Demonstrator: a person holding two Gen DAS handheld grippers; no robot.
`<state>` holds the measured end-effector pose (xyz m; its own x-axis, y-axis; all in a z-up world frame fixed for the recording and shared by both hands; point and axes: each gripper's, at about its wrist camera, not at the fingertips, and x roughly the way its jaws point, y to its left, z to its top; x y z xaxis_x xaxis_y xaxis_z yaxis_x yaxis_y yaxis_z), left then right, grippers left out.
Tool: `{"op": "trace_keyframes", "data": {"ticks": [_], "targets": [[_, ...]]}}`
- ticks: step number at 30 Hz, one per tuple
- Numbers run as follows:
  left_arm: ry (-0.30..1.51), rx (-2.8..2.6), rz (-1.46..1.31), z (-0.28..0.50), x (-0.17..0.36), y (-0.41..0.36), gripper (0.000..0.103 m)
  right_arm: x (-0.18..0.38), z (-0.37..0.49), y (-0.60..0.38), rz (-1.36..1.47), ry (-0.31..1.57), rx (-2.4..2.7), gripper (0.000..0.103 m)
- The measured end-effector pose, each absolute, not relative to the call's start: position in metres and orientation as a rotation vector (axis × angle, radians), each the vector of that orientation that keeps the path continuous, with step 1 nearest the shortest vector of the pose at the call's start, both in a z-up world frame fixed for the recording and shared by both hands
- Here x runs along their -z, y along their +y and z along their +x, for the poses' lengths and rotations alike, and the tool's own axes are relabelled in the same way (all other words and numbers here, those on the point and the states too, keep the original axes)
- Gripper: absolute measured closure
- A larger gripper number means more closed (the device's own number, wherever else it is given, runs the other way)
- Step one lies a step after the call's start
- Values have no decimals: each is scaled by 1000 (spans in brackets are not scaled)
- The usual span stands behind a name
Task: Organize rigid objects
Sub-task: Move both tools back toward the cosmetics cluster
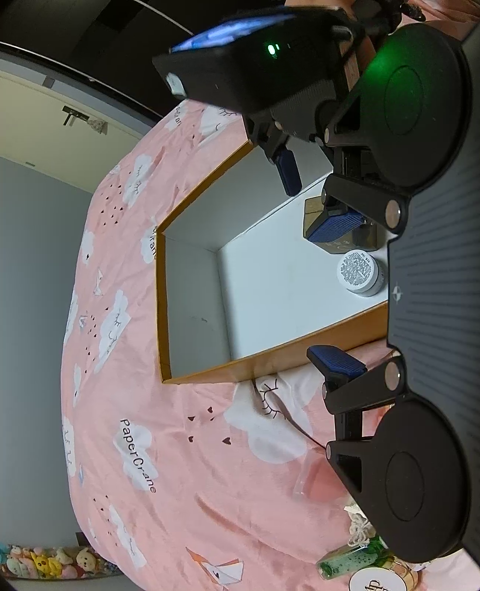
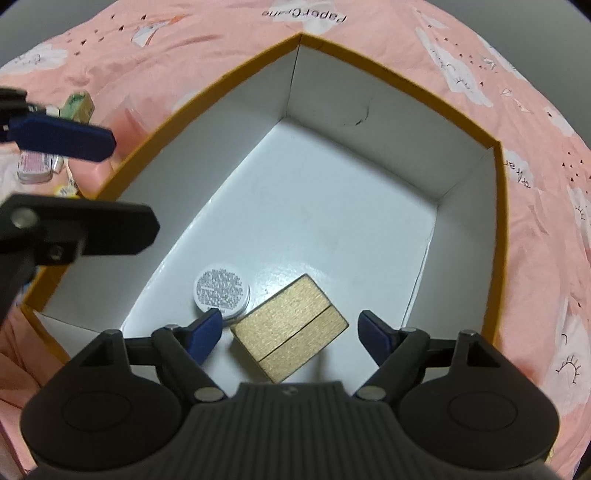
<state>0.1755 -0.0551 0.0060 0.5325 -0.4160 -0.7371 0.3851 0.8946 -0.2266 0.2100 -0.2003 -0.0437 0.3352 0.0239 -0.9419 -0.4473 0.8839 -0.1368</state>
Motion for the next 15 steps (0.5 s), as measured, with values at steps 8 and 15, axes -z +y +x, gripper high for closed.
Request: {"op": "trace_keyframes", "data": {"ticks": [8, 15], "targets": [[846, 415, -62, 169, -13, -39, 28, 11, 198, -195, -384, 1075, -287, 20], [801, 346, -77, 163, -22, -15, 28, -15, 186, -169, -393, 930, -310, 20]]}}
